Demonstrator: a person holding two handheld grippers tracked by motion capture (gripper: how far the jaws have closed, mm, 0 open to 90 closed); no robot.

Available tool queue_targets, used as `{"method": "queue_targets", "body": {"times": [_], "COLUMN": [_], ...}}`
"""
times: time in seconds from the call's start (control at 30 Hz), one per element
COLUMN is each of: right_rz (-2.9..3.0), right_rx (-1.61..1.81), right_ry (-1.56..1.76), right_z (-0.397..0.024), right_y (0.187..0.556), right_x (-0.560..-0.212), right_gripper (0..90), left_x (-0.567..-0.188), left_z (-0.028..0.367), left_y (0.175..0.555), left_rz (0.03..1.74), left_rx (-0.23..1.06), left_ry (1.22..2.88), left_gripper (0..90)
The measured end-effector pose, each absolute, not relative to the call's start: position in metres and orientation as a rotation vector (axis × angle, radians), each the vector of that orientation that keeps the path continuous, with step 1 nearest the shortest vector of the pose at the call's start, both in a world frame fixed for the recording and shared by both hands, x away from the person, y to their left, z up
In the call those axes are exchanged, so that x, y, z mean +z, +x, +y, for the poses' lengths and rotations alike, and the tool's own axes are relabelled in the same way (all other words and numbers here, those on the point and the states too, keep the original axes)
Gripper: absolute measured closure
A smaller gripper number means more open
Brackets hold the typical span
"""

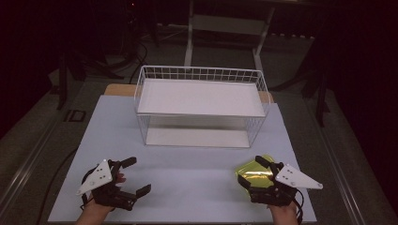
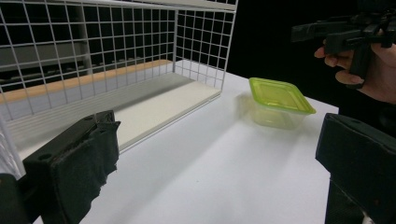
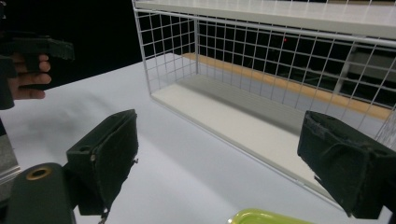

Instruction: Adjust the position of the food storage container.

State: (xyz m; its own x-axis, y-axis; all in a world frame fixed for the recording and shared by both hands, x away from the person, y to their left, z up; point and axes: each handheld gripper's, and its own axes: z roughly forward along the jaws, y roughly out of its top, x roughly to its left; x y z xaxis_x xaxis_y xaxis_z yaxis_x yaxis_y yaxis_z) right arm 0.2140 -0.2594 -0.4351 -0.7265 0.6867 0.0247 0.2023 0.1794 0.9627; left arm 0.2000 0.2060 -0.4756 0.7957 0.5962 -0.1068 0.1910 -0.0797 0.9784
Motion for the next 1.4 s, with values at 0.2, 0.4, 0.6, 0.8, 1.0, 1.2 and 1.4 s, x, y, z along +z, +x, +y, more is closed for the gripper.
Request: {"method": "queue_targets", "body": {"times": [0.2,0.4,0.6,0.8,1.0,1.2,1.4], "right_rz": [2.044,2.124,2.176,2.244,2.318,2.39,2.415], "right_rx": [1.475,1.45,1.401,1.266,1.208,1.169,1.173], "right_ry": [0.86,0.843,0.874,0.938,1.003,1.03,1.028], "right_z": [-0.259,-0.262,-0.277,-0.299,-0.319,-0.328,-0.331], "right_y": [0.211,0.21,0.206,0.2,0.197,0.197,0.2], "right_x": [-0.432,-0.426,-0.433,-0.445,-0.463,-0.482,-0.489], "right_gripper": [12.5,18.7,37.4,64.6,82.1,89.9,89.9], "left_x": [-0.475,-0.476,-0.477,-0.477,-0.478,-0.479,-0.48], "left_z": [0.206,0.203,0.201,0.199,0.198,0.196,0.196], "left_y": [0.2,0.201,0.202,0.2,0.202,0.202,0.203], "left_rz": [0.632,0.63,0.629,0.618,0.621,0.613,0.614], "left_rx": [0.38,0.383,0.377,0.372,0.363,0.368,0.369], "left_ry": [1.644,1.655,1.652,1.665,1.668,1.682,1.686], "left_gripper": [0.0,0.0,0.0,0.0,0.0,0.0,0.0]}}
